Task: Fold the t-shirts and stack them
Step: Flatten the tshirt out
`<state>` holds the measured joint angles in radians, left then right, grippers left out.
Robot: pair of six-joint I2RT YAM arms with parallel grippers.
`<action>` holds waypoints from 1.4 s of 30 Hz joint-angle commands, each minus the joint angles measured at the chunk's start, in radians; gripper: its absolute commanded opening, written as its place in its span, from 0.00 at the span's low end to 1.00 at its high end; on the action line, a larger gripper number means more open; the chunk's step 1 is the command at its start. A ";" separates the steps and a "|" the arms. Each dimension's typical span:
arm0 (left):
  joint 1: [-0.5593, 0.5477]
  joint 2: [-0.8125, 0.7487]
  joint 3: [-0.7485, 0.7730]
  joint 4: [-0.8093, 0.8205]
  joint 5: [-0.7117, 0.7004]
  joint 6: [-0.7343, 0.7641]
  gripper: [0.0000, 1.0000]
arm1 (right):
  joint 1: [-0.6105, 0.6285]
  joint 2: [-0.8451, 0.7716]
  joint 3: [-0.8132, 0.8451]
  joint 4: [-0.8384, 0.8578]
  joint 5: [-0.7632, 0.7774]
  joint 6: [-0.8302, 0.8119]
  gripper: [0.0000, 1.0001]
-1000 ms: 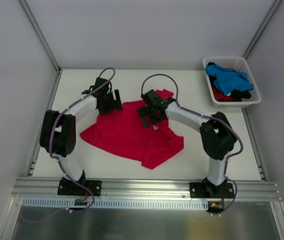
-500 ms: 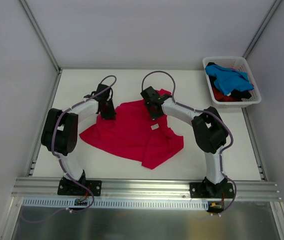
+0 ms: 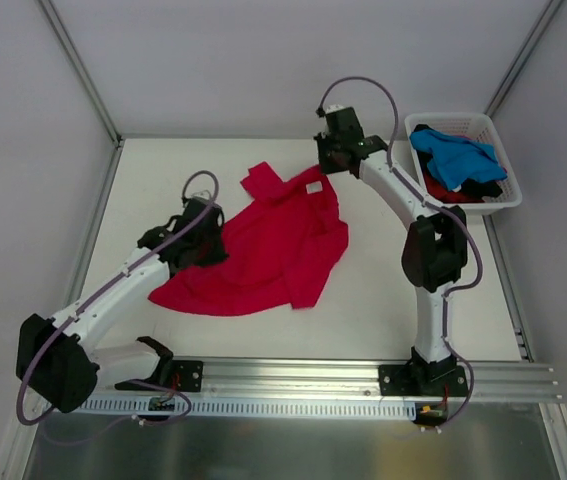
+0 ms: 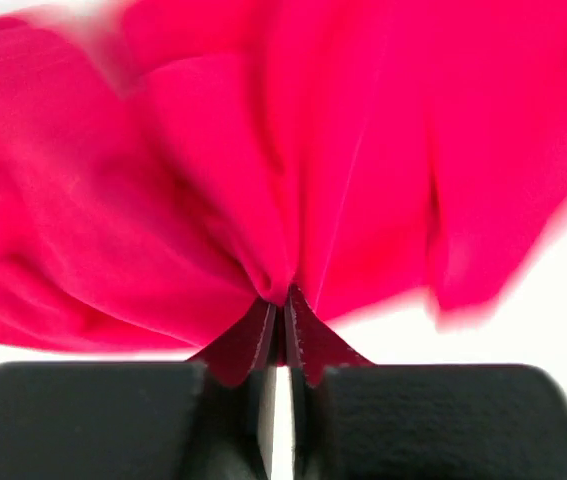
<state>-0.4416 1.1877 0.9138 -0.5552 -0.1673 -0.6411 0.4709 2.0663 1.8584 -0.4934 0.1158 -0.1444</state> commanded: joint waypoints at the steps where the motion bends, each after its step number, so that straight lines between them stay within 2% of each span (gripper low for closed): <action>1: -0.207 -0.020 0.011 -0.164 -0.012 -0.114 0.04 | 0.050 0.066 0.258 0.013 -0.283 -0.044 0.00; 2: -0.209 -0.020 0.019 -0.175 -0.011 -0.109 0.13 | 0.069 0.124 0.296 -0.035 -0.300 -0.052 0.00; 3: -0.209 -0.026 0.028 -0.183 -0.024 -0.103 0.28 | 0.092 0.147 0.323 -0.056 -0.300 -0.064 0.00; 4: -0.209 -0.040 0.051 -0.186 -0.075 -0.080 0.83 | 0.130 0.165 0.335 -0.068 -0.301 -0.089 0.00; 5: -0.198 -0.043 0.072 -0.187 -0.102 -0.063 0.98 | 0.144 0.176 0.322 -0.080 -0.295 -0.090 0.00; 8: -0.120 -0.016 0.190 -0.187 -0.121 0.014 0.99 | 0.140 0.157 0.242 -0.057 -0.274 -0.006 0.00; 9: -0.023 -0.004 0.213 -0.184 -0.094 0.021 0.99 | 0.124 0.120 0.169 -0.044 -0.257 0.020 0.00; 12: 0.098 0.056 0.279 -0.181 -0.041 0.056 0.99 | 0.040 0.057 0.037 0.003 -0.239 0.089 0.00; 15: 0.112 0.134 0.316 -0.161 0.009 0.116 0.99 | -0.027 -0.011 -0.022 -0.019 -0.209 0.034 0.00; 17: 0.127 0.203 0.319 -0.063 0.101 0.185 0.99 | -0.046 -0.057 -0.086 -0.031 -0.211 -0.010 0.07; 18: 0.132 0.229 0.321 -0.017 0.215 0.211 0.99 | -0.051 -0.067 -0.109 -0.033 -0.255 -0.045 0.10; 20: 0.136 0.303 0.332 0.148 0.355 0.303 0.99 | -0.051 -0.086 -0.163 -0.022 -0.306 -0.044 0.10; 21: 0.136 0.331 0.339 0.197 0.356 0.326 0.99 | -0.051 -0.084 -0.174 -0.019 -0.303 -0.044 0.10; 23: 0.141 0.448 0.433 0.228 0.313 0.366 0.99 | -0.052 -0.071 -0.170 -0.020 -0.288 0.000 0.24; 24: 0.148 0.492 0.477 0.215 0.311 0.376 0.99 | -0.054 -0.058 -0.163 -0.022 -0.275 0.015 0.26; 25: 0.156 0.562 0.547 0.203 0.324 0.357 0.99 | -0.055 -0.060 -0.159 -0.025 -0.277 0.034 0.27; 27: 0.188 0.608 0.589 0.187 0.376 0.307 0.99 | -0.055 -0.078 -0.154 -0.022 -0.272 0.043 0.27; 28: 0.198 0.633 0.602 0.183 0.397 0.255 0.97 | -0.055 -0.086 -0.153 -0.022 -0.260 0.043 0.22; 29: 0.202 0.632 0.594 0.179 0.423 0.242 0.95 | -0.055 -0.095 -0.151 -0.025 -0.233 0.048 0.16; 30: 0.202 0.626 0.582 0.175 0.423 0.233 0.95 | -0.060 -0.118 -0.154 -0.025 -0.158 0.055 0.03; 31: 0.202 0.612 0.536 0.170 0.423 0.221 0.94 | -0.080 -0.132 -0.162 -0.027 -0.137 0.061 0.00; 33: 0.201 0.532 0.482 0.125 0.407 0.218 0.93 | -0.107 -0.155 -0.195 -0.017 -0.152 0.066 0.00; 35: 0.201 0.400 0.374 0.083 0.379 0.198 0.93 | -0.123 -0.192 -0.226 0.004 -0.179 0.031 0.00; 37: 0.201 0.298 0.254 0.033 0.335 0.149 0.93 | -0.109 -0.212 -0.266 0.003 -0.142 -0.007 0.00; 38: 0.202 0.209 0.214 0.018 0.334 0.137 0.93 | -0.109 -0.222 -0.271 -0.035 -0.134 -0.006 0.00; 40: 0.195 0.135 0.109 0.000 0.382 0.104 0.92 | -0.112 -0.245 -0.341 -0.062 -0.055 0.034 0.00; 42: 0.175 0.063 0.056 0.000 0.416 0.097 0.92 | -0.112 -0.320 -0.424 -0.034 -0.103 0.042 0.00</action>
<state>-0.2447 1.3308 1.0424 -0.5091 0.2058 -0.4843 0.3462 1.8416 1.5177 -0.5003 -0.0040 -0.1162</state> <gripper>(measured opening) 0.922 0.009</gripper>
